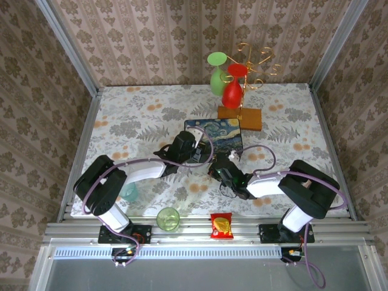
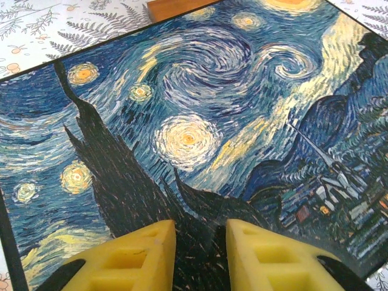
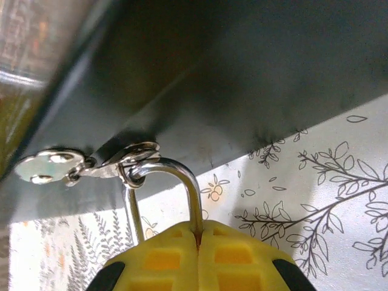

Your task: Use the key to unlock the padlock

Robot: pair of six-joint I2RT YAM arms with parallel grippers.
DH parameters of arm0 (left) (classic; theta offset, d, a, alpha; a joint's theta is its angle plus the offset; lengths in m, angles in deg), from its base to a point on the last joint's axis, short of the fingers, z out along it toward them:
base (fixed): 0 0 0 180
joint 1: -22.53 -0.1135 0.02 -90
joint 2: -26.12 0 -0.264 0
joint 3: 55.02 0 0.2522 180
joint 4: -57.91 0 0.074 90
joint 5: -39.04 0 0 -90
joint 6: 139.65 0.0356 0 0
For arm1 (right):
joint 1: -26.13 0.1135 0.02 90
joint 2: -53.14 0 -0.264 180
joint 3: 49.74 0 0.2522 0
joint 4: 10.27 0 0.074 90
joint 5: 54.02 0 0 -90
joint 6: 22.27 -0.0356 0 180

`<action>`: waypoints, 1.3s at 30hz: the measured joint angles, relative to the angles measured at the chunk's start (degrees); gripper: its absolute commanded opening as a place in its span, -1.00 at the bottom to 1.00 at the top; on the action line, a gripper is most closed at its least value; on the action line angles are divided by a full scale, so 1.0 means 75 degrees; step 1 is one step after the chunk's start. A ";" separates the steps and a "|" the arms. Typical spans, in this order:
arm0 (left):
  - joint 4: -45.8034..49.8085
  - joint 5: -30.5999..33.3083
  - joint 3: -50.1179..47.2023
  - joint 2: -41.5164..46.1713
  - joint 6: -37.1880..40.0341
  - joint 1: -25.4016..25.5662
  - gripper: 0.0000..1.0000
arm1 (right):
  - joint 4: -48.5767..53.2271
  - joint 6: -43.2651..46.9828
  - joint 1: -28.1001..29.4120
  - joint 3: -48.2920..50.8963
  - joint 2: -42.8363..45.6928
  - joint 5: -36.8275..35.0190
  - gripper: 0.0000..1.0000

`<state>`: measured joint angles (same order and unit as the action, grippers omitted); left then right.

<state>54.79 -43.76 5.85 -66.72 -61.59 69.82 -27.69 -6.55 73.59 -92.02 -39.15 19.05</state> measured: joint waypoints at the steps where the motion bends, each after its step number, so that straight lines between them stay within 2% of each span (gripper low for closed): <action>1: -0.0061 -0.0015 -0.0052 0.0017 0.0000 0.0000 -0.43 | -0.0192 -0.0230 0.0000 0.0023 -0.0085 -0.0052 -1.00; 5: -0.0300 -0.0023 -0.0221 0.0067 0.0003 0.0003 -0.44 | -0.0702 -0.0813 0.0000 0.0006 -0.0399 -0.0163 -1.00; 12: -0.0574 -0.0099 -0.0525 0.0224 0.0052 -0.0032 -0.43 | -0.0708 -0.1507 0.0111 -0.0041 -0.0423 -0.0568 -1.00; 21: -0.0705 -0.0303 -0.0903 0.0551 0.0152 -0.0067 -0.43 | -0.0373 -0.1932 -0.0265 0.0332 0.0423 -0.0901 -1.00; 34: -0.0629 -0.0300 -0.0950 0.0632 0.0326 -0.0134 -0.41 | 0.0015 -0.1865 -0.1078 0.0659 0.1195 -0.1084 -1.00; 39: -0.0458 -0.0256 -0.0953 0.0720 0.0353 -0.0184 -0.35 | 0.1198 -0.0962 -0.1236 0.0705 0.2261 -0.1055 -1.00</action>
<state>51.36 -45.68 -1.30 -61.32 -58.95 68.44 -18.70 -13.76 64.32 -86.73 -22.19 11.14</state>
